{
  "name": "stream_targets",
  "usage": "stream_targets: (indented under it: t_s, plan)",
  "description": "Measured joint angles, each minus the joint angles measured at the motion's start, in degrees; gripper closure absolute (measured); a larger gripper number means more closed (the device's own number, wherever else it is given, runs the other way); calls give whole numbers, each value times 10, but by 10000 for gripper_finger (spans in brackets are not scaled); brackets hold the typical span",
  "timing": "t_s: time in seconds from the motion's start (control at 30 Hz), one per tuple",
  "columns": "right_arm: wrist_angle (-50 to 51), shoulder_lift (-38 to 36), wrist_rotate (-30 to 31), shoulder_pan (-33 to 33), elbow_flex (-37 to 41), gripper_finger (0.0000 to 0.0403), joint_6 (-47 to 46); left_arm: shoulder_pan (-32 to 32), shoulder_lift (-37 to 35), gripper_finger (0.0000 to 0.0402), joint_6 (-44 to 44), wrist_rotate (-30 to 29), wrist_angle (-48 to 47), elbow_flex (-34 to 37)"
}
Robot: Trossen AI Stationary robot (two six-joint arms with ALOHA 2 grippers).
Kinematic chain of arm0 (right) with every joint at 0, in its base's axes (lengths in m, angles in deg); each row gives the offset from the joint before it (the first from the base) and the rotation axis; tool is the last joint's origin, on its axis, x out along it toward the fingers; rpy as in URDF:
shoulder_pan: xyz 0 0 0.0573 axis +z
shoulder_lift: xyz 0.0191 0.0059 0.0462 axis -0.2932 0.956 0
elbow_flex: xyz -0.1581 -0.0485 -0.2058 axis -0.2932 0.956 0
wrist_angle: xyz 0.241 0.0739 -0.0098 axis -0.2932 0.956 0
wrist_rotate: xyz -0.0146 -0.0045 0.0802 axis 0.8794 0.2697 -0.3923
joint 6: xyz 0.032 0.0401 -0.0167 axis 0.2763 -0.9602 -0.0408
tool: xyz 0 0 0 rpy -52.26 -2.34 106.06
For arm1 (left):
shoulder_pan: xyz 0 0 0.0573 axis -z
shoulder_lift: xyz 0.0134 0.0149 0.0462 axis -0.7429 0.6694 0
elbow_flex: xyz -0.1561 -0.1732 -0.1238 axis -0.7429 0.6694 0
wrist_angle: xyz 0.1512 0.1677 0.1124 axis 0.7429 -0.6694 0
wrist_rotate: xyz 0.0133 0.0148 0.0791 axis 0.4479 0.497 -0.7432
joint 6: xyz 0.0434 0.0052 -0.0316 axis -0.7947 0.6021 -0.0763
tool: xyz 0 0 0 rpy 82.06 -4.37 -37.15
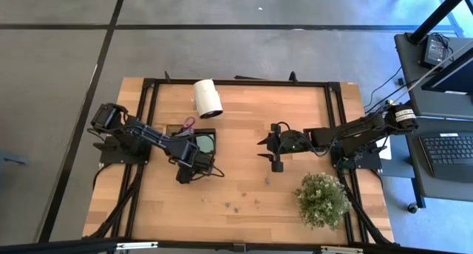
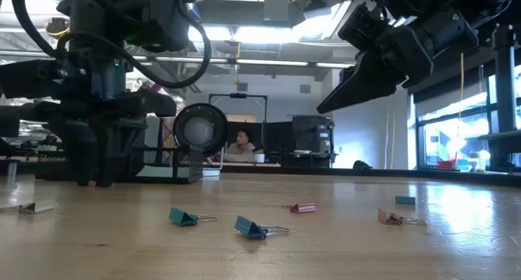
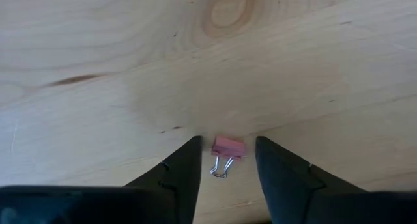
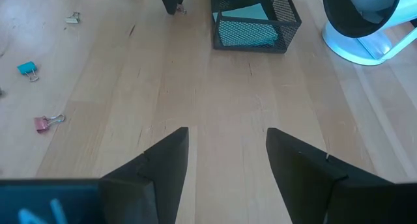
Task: Pick and place office supplies into organizer
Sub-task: Put the pink binder clip into the black desk organizer
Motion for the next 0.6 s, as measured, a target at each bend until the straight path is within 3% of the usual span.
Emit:
stream_targets:
  t_s: [0.27,0.6]
  plan:
    - [0,0,0,0,0,193,0,0,0,296,3,-1,-1,0]
    - [0,0,0,0,0,193,0,0,1,333,87,9,-1,0]
